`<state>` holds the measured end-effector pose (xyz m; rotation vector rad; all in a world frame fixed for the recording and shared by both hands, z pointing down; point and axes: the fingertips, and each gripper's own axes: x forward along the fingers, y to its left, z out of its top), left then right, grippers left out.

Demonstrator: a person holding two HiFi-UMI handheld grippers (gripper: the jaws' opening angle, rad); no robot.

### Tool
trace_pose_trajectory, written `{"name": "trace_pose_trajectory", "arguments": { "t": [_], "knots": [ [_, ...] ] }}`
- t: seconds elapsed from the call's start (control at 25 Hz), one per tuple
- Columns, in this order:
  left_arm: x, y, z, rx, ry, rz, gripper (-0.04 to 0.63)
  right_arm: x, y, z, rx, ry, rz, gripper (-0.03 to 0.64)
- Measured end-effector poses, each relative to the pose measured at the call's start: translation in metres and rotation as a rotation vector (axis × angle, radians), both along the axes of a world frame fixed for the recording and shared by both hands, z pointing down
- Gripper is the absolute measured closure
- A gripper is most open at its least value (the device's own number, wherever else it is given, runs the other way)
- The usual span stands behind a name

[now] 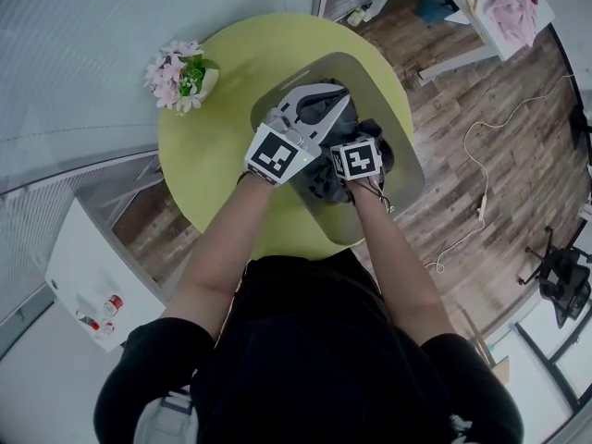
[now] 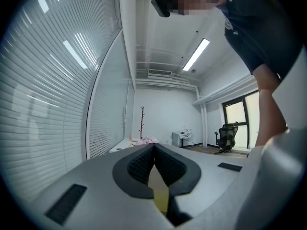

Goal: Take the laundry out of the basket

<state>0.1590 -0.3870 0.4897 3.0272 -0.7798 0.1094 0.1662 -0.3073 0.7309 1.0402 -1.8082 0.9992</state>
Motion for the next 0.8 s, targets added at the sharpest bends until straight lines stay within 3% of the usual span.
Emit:
{"name": "trace_pose_trajectory", "arguments": {
  "t": [0.2, 0.44, 0.8],
  "knots": [
    [0.001, -0.003, 0.002, -0.003, 0.0, 0.0, 0.586, -0.002, -0.004, 0.024, -0.034, 0.043, 0.001, 0.161],
    [-0.001, -0.002, 0.003, -0.01, 0.01, -0.006, 0.584, -0.009, 0.002, 0.051, -0.103, 0.051, -0.003, 0.158],
    [-0.009, -0.009, 0.003, -0.03, 0.038, -0.036, 0.584, -0.013, -0.002, 0.062, -0.078, 0.072, -0.035, 0.16]
  ]
}}
